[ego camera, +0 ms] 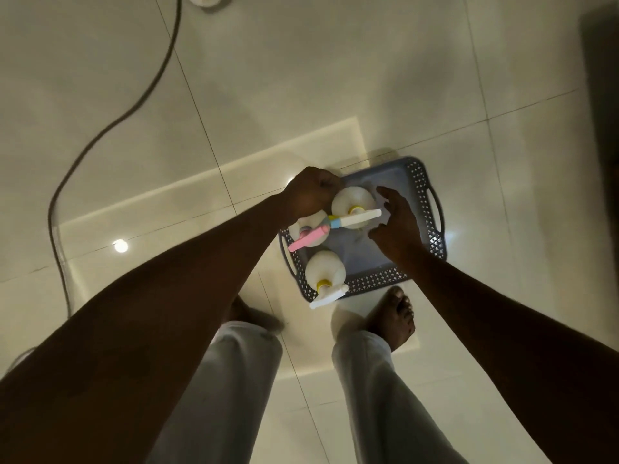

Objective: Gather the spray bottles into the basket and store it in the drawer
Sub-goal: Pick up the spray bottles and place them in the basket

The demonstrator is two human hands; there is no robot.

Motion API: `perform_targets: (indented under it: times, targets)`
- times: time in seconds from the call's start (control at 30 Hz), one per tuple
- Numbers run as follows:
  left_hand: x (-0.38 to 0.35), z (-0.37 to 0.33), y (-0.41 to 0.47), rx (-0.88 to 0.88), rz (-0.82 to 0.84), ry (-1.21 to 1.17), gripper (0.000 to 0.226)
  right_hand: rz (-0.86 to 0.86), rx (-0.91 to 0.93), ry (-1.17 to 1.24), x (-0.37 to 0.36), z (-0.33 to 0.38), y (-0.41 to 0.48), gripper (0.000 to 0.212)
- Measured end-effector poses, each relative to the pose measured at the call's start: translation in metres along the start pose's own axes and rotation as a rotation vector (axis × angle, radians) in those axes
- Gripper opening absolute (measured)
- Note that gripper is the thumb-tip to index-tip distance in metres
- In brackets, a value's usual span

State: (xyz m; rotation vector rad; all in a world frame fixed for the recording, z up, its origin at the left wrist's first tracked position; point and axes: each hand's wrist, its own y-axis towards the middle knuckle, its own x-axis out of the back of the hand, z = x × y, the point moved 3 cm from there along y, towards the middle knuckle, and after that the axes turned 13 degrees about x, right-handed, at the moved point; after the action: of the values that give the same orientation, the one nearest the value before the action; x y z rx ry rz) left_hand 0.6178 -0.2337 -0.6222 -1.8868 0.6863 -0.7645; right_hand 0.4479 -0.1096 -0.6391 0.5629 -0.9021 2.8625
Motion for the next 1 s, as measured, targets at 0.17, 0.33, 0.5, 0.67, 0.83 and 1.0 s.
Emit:
perform_targets:
  times: [0.17, 0.33, 0.5, 0.67, 0.83, 1.0]
  targets:
    - [0.044, -0.023, -0.054, 0.082, -0.108, -0.236, 0.029, 0.028, -0.039, -0.068, 0.056, 0.042, -0.021, 0.067]
    - [0.106, -0.055, -0.113, 0.146, -0.219, -0.508, 0.029, -0.039, 0.021, 0.060, 0.095, 0.130, -0.016, 0.038]
    - [0.188, -0.078, -0.119, 0.113, -0.325, -0.664, 0.039, -0.014, 0.149, 0.171, 0.080, 0.235, 0.034, 0.038]
    - [0.273, -0.085, -0.064, 0.100, -0.343, -0.762, 0.043, -0.020, 0.188, 0.206, 0.017, 0.299, 0.125, 0.049]
    - [0.346, -0.076, 0.003, 0.141, -0.313, -0.796, 0.056, 0.019, 0.073, 0.245, -0.057, 0.330, 0.215, 0.063]
    - [0.396, -0.072, 0.076, 0.135, -0.243, -0.791, 0.068, 0.018, 0.054, 0.195, -0.111, 0.344, 0.301, 0.070]
